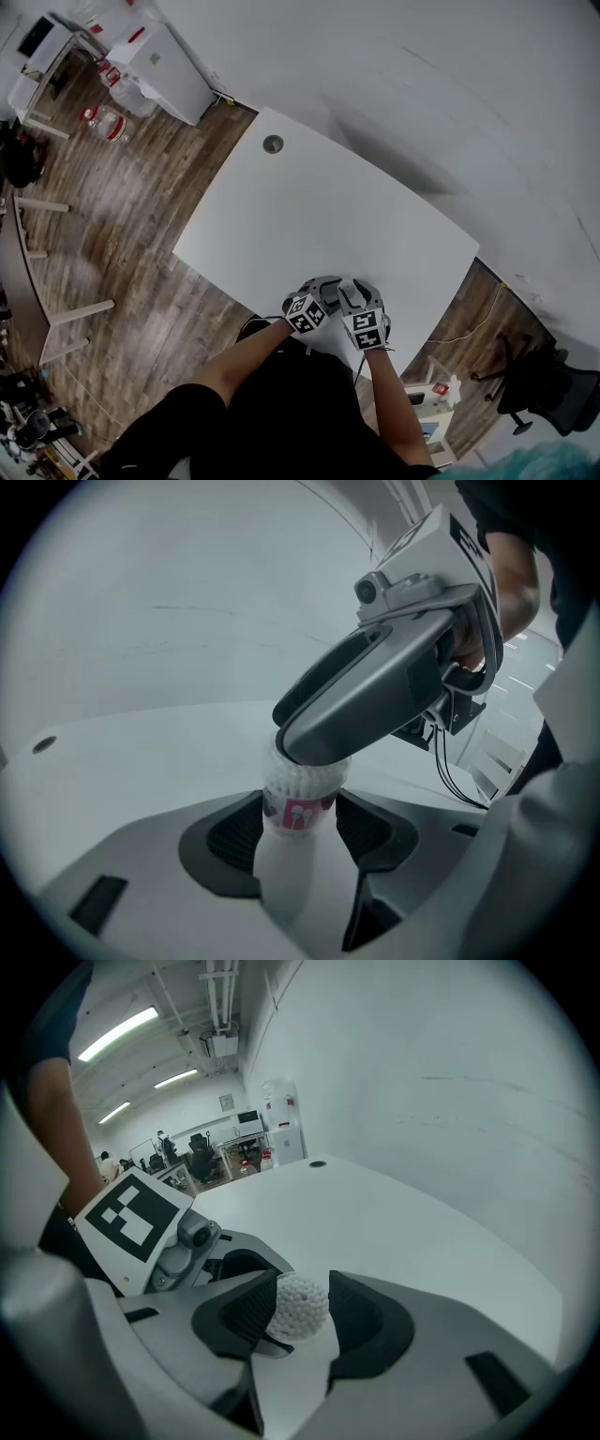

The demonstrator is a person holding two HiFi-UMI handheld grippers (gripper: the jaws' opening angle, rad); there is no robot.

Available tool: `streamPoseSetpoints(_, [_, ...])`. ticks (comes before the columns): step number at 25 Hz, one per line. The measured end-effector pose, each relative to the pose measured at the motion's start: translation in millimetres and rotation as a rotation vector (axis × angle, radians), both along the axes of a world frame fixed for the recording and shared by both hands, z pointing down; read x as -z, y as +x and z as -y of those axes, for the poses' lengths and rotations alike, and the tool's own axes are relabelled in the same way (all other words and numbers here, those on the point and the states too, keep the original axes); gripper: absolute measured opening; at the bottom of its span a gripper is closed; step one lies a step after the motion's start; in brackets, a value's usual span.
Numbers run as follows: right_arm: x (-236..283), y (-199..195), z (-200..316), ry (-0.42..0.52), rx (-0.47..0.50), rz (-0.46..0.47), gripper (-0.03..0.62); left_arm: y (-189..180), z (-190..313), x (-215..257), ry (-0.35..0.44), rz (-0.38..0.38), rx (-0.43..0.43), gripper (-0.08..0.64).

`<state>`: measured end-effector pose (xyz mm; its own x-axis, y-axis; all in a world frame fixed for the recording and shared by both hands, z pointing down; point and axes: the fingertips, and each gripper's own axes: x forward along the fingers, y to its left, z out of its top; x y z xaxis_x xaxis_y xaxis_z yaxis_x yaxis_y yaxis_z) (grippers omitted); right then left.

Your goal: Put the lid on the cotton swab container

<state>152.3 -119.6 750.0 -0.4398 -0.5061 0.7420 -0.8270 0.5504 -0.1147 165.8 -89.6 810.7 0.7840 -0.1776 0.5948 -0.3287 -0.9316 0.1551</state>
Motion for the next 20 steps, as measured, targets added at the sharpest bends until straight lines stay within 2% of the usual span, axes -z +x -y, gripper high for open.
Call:
streamPoseSetpoints(5, [-2.1, -0.6, 0.3, -0.017, -0.007, -0.017, 0.187, -0.6, 0.0, -0.2, 0.005, 0.004, 0.0, 0.242])
streamPoseSetpoints(9, [-3.5, -2.1, -0.5, -0.093, -0.027, -0.005, 0.188, -2.6, -1.5, -0.1, 0.011, 0.014, -0.014, 0.242])
streamPoseSetpoints(13, [-6.9, -0.8, 1.9, -0.148, -0.054, 0.063, 0.189, -3.3, -0.6, -0.7, 0.017, 0.017, -0.023, 0.242])
streamPoseSetpoints(16, [-7.4, 2.2, 2.7, -0.133, -0.056, 0.1, 0.19, -0.5, -1.0, -2.1, 0.012, 0.014, -0.02, 0.242])
streamPoseSetpoints(20, [-6.9, 5.0, 7.1, -0.133, -0.133, 0.203, 0.192, -3.1, 0.3, -1.5, 0.007, 0.011, -0.016, 0.242])
